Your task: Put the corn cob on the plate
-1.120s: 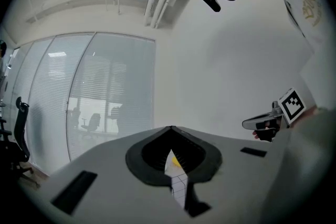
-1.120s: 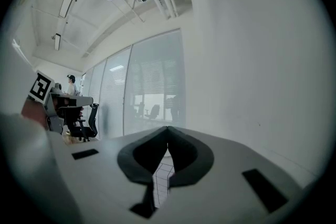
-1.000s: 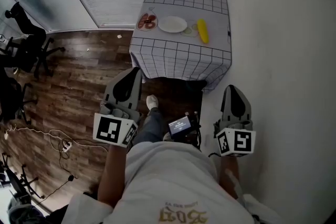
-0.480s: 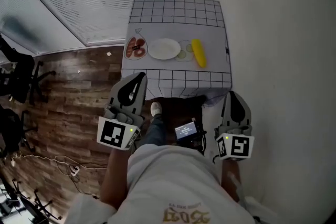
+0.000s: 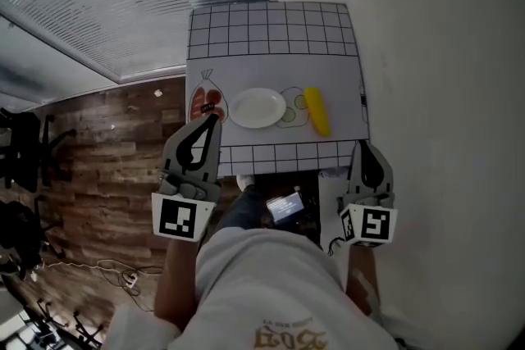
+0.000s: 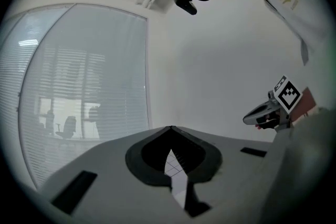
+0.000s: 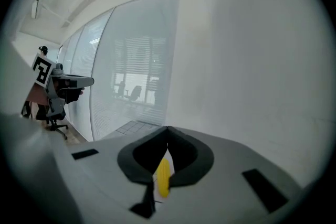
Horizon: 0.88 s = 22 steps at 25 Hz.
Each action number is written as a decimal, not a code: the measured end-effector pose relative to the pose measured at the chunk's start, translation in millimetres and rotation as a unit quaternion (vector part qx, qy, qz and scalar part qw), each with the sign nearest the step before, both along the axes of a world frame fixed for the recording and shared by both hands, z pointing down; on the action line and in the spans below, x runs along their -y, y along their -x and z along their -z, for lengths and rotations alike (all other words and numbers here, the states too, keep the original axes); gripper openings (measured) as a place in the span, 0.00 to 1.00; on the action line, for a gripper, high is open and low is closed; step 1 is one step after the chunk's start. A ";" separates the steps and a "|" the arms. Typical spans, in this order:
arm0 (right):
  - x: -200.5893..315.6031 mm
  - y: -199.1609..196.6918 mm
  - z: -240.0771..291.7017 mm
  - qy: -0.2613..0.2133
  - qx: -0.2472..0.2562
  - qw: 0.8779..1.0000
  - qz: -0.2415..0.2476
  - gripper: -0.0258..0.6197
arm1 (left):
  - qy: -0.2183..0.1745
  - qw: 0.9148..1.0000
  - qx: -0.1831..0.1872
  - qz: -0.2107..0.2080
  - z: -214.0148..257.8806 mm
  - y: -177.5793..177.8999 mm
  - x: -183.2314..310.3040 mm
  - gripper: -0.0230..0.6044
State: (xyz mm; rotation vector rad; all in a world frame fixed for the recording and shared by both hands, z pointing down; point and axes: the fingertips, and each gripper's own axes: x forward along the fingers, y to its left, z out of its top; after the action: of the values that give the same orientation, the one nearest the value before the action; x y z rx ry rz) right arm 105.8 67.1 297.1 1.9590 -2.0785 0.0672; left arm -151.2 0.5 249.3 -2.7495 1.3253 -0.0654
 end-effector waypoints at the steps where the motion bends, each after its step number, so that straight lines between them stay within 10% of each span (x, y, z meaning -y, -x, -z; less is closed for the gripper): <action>1: 8.6 1.3 -1.7 0.004 -0.003 1.000 -0.001 0.05 | 0.006 1.000 0.005 -0.017 -4.7 -1.3 7.5 0.04; 10: 33.8 -6.6 -36.1 0.045 -0.022 0.998 -0.028 0.05 | -0.001 0.982 0.100 -0.159 -40.4 -47.1 41.2 0.04; 22: 47.8 -28.9 -79.2 0.089 -0.013 0.995 -0.034 0.05 | -0.027 0.919 0.225 -0.321 -88.7 -150.6 50.6 0.04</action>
State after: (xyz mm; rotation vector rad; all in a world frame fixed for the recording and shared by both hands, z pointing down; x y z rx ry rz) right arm 134.7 19.3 376.3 1.9122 -1.9175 0.2300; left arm -0.6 -50.2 338.0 -2.7296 0.2844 -0.5574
